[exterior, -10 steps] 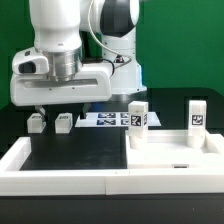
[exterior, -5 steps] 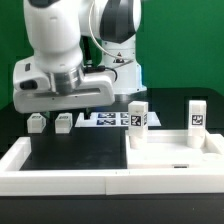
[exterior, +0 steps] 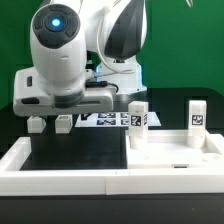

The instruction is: Assemble square table

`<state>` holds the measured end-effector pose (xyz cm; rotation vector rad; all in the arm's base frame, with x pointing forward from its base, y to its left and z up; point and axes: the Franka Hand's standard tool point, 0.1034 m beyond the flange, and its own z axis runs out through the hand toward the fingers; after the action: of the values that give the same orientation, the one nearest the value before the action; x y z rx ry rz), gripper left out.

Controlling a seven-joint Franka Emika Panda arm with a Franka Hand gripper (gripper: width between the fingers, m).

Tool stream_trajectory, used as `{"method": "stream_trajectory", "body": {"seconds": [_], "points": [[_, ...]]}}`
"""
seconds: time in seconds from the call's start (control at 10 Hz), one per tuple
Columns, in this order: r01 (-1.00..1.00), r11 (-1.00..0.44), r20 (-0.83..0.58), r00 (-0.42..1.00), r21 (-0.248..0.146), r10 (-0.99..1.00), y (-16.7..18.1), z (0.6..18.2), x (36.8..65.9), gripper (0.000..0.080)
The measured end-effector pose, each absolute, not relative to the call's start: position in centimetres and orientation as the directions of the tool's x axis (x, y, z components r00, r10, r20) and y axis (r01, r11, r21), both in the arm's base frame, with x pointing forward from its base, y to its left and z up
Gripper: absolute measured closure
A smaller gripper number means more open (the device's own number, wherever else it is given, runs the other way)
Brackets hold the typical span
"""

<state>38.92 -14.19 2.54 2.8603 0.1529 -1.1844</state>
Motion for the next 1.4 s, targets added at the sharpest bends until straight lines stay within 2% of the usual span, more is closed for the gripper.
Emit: {"method": "stream_trajectory", "body": {"seconds": [0.4, 0.6, 0.9, 1.4], "points": [[0.105, -0.994, -0.706, 0.705, 0.005, 0.071, -14.3, 2.4, 38.7, 0.015], [0.075, -0.997, -0.721, 0.692, 0.024, 0.034, -14.3, 1.9, 37.2, 0.015], [0.069, -0.997, -0.746, 0.665, 0.016, 0.034, -14.3, 1.3, 35.6, 0.015], [0.071, -0.997, -0.774, 0.632, 0.012, 0.036, -14.3, 1.0, 35.5, 0.015]]}}
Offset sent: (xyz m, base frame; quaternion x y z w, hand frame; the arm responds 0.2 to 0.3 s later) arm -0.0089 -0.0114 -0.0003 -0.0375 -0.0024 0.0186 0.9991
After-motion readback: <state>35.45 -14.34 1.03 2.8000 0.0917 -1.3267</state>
